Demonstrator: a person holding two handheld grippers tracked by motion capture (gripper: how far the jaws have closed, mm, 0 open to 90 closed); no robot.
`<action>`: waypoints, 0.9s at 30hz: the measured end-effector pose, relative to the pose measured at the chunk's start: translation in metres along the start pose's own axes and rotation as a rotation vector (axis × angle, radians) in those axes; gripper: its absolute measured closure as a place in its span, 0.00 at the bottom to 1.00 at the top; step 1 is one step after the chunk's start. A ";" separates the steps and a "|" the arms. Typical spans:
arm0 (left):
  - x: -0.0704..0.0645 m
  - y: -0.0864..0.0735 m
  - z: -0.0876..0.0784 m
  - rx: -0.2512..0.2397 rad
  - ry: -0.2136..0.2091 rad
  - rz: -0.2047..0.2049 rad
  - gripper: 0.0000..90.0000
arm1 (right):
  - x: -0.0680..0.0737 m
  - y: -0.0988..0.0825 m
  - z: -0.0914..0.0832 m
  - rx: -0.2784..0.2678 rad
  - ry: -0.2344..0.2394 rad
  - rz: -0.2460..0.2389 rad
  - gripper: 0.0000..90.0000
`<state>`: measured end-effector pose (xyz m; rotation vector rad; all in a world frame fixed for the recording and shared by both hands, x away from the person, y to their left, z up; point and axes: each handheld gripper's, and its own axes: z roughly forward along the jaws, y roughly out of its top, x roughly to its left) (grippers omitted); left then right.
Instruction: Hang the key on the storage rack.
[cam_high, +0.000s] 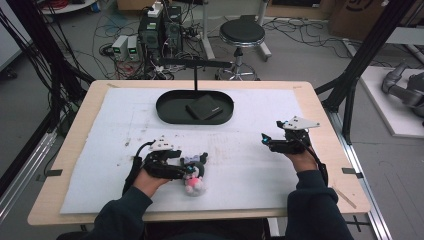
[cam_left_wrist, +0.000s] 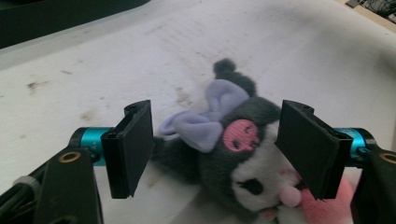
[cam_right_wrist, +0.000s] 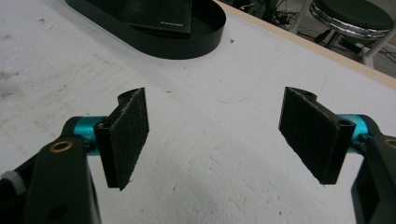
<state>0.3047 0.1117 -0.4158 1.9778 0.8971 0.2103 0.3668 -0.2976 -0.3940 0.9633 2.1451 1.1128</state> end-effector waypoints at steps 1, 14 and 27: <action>0.000 0.000 0.000 0.000 0.000 0.000 0.27 | 0.000 0.000 0.000 0.000 0.000 0.000 0.27; -0.012 -0.003 0.021 0.060 -0.045 0.037 0.32 | 0.001 0.000 0.002 0.014 0.001 -0.004 0.28; 0.055 0.012 -0.023 0.034 -0.067 0.150 0.55 | 0.000 -0.002 0.001 0.009 -0.003 0.001 0.28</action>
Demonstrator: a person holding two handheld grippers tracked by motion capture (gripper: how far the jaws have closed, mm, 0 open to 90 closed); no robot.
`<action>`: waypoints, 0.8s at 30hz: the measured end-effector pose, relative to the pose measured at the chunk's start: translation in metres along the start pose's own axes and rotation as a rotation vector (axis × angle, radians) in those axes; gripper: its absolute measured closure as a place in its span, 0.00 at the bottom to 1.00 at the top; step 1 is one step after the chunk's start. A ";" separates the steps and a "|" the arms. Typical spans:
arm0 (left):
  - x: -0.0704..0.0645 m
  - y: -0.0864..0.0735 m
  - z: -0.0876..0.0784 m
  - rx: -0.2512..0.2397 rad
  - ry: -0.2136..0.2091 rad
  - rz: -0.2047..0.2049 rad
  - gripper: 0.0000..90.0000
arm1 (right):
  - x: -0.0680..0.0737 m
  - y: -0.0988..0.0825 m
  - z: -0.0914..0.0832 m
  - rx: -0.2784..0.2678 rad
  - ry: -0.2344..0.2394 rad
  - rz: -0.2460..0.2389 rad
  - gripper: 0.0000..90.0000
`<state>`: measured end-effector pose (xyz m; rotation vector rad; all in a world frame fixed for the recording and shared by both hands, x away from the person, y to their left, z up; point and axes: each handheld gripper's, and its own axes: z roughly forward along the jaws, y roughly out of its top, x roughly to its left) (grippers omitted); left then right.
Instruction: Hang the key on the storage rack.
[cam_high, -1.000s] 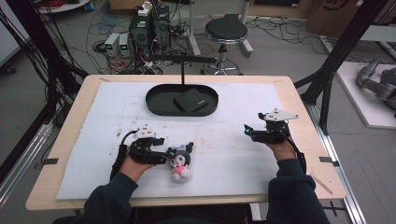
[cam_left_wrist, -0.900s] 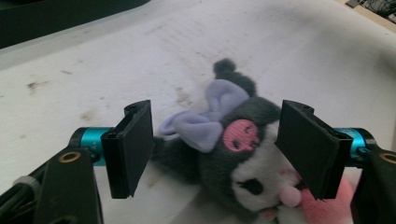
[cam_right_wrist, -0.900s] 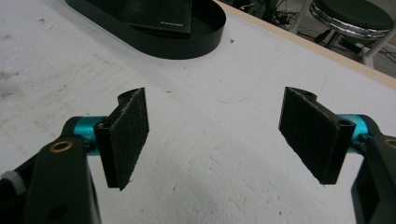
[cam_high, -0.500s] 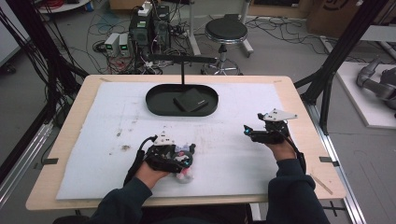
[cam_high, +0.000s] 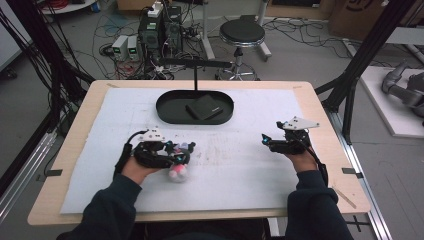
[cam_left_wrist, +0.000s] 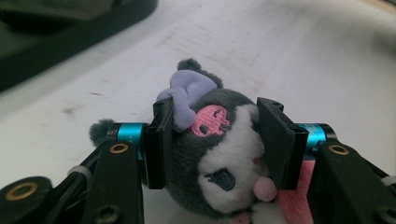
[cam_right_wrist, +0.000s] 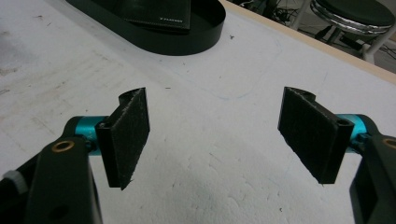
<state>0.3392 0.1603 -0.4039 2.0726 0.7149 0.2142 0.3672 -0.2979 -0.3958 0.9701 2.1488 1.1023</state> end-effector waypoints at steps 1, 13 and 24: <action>0.005 -0.003 -0.002 0.013 0.001 0.000 0.55 | 0.001 0.000 0.000 0.002 0.003 -0.001 0.28; -0.010 -0.007 -0.004 0.007 0.276 -0.244 0.32 | 0.000 0.000 0.000 0.004 0.003 0.001 0.28; -0.029 -0.023 0.015 0.096 0.413 -0.280 0.25 | 0.001 0.000 0.000 0.002 0.018 -0.008 0.29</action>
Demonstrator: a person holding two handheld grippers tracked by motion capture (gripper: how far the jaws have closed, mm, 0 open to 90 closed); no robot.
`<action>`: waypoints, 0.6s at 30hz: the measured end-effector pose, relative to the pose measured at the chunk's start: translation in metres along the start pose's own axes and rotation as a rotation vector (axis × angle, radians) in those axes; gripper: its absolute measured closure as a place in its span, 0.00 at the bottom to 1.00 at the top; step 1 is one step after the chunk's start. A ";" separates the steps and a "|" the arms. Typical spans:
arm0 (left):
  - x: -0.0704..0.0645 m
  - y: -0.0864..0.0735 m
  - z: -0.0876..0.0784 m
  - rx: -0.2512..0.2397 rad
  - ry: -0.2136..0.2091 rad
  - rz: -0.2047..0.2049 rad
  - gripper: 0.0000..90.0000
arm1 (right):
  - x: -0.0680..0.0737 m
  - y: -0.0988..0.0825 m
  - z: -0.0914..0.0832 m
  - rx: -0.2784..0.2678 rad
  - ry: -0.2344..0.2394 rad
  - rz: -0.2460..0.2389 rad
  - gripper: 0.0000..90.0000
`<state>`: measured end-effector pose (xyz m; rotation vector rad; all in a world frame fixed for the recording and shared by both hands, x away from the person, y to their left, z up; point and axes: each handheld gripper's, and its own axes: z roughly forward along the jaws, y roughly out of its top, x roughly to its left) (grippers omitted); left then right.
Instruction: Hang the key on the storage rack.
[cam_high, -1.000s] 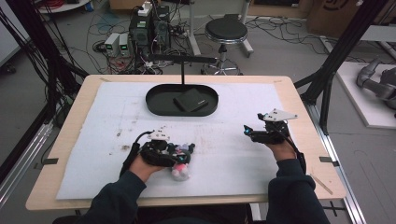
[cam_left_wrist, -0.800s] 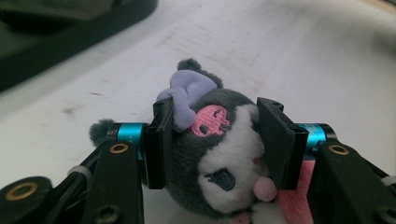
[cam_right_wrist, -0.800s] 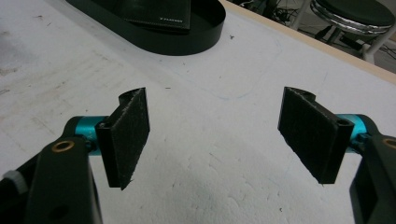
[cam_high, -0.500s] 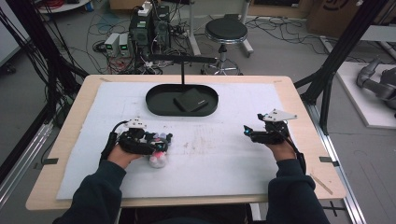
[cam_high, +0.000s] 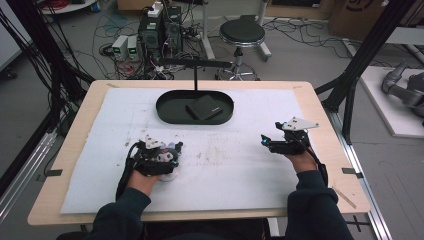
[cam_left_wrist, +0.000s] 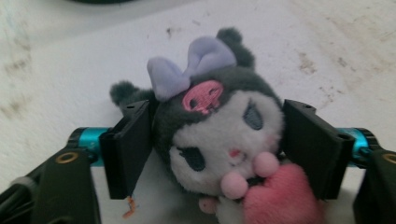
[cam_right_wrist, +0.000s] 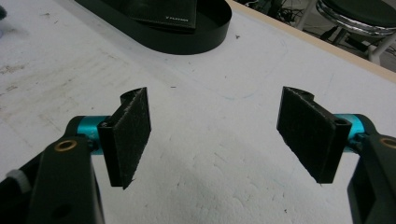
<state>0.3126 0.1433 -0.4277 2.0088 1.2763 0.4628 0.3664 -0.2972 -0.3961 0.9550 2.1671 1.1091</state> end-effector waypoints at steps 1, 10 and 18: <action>0.002 -0.001 0.001 0.005 -0.010 -0.013 0.23 | 0.000 0.000 0.000 -0.002 0.003 0.005 0.29; 0.025 0.008 -0.002 0.016 -0.187 -0.014 0.41 | -0.001 -0.001 0.001 0.003 0.004 0.005 0.29; 0.054 0.053 -0.029 -0.073 -0.235 -0.003 0.41 | -0.004 -0.001 -0.001 -0.016 0.005 0.036 0.29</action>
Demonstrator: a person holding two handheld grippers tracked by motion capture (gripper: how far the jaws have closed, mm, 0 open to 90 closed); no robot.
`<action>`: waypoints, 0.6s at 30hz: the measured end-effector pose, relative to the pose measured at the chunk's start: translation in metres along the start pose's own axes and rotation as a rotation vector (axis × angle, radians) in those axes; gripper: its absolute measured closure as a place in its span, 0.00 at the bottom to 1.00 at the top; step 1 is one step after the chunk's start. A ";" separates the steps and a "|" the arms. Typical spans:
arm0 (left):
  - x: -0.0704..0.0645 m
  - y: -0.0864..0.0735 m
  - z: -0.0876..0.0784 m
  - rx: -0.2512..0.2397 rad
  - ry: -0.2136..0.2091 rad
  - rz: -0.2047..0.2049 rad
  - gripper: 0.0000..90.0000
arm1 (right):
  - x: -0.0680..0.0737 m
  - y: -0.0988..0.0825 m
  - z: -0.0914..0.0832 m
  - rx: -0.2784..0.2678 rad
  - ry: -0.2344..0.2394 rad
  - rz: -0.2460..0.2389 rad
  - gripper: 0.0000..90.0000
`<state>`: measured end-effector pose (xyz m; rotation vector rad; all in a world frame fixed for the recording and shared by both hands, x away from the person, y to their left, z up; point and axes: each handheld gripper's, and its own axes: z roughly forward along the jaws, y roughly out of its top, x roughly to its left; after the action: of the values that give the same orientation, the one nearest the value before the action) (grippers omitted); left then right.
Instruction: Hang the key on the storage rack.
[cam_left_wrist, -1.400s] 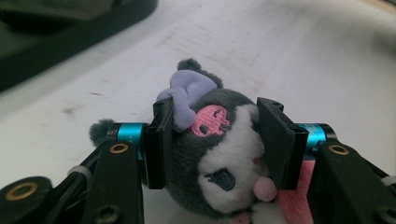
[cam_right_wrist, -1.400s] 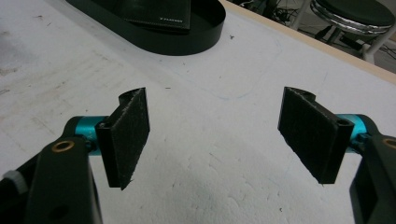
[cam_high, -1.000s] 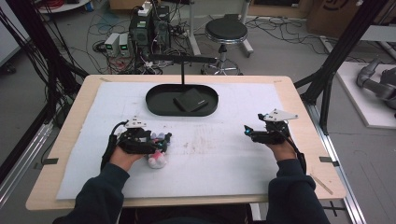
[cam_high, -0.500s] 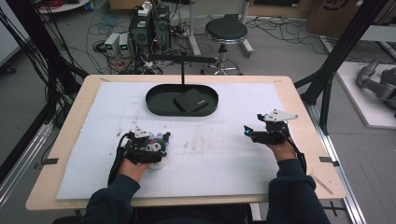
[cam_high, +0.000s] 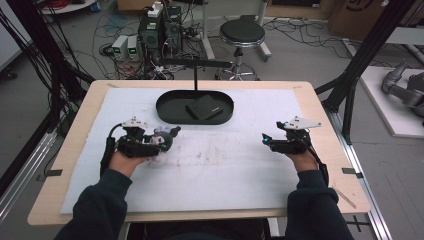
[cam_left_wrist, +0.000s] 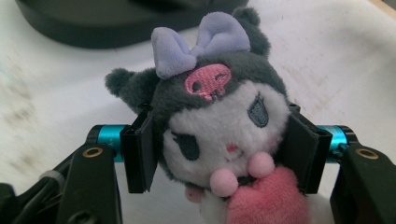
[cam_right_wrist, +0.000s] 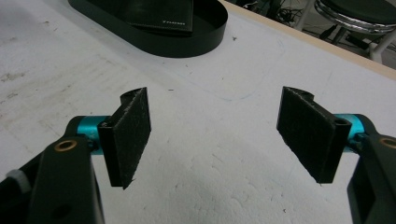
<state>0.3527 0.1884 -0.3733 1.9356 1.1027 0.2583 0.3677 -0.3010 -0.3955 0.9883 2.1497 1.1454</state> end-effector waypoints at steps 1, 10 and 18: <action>0.002 0.008 -0.003 -0.005 0.001 -0.004 0.41 | 0.000 0.000 0.000 -0.005 0.001 0.003 0.29; 0.025 0.079 -0.021 -0.083 -0.010 0.035 0.41 | -0.001 0.001 0.000 -0.026 0.020 0.011 0.29; 0.036 0.129 -0.027 -0.189 0.025 0.058 0.41 | -0.005 0.000 -0.001 -0.031 0.024 0.031 0.29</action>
<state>0.4360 0.2026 -0.2661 1.8019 1.0022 0.4049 0.3703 -0.3050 -0.3945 1.0018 2.1353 1.2075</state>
